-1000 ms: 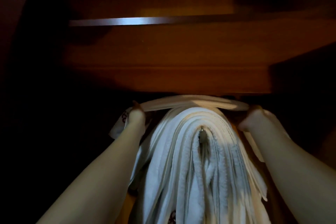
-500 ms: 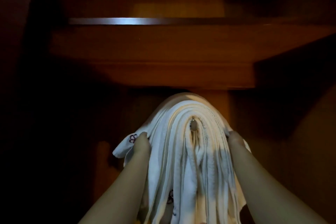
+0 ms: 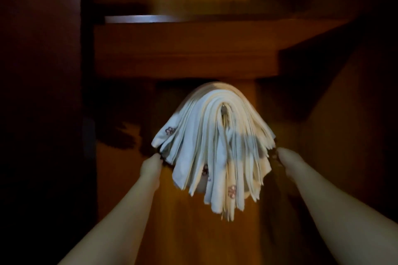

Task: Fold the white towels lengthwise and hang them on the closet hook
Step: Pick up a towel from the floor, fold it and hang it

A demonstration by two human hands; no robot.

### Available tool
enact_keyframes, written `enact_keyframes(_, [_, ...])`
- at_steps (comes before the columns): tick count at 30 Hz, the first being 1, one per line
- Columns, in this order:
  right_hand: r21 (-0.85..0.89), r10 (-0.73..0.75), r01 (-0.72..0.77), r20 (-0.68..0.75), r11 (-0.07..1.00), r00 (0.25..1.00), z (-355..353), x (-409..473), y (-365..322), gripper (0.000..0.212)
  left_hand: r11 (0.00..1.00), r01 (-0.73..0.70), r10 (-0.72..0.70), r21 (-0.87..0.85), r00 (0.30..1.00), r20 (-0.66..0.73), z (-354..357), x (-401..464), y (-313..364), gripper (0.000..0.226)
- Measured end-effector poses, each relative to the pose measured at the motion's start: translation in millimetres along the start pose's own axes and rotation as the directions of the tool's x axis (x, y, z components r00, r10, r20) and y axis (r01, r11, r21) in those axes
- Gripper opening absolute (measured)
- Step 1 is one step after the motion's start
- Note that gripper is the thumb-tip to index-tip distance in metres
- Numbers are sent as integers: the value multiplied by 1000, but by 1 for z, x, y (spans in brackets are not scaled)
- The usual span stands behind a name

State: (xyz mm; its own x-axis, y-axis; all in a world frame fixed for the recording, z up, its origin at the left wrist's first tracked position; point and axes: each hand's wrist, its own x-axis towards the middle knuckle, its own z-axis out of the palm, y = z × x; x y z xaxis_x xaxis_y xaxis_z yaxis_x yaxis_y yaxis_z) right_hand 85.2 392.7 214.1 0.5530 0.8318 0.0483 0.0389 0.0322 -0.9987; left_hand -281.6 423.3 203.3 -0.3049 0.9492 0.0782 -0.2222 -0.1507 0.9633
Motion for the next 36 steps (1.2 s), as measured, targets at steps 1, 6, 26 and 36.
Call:
enact_keyframes(1, [-33,-30,31,21,999,999,-2,-16,0,21,996,-22,22,87,1000,4,-8,-13,0,21])
enact_keyframes(6, [-456,-131,177,129,872,983,-21,-90,25,26,892,-202,157,403,977,143,-38,-78,-30,23])
enact_keyframes(26, [-894,140,93,170,438,975,-337,-350,358,45,502,-572,-474,649,445,760,31,-390,-333,55])
enact_keyframes(36, [-876,425,-268,-81,401,902,-555,-392,459,52,483,-741,-587,466,121,800,227,-566,-456,56])
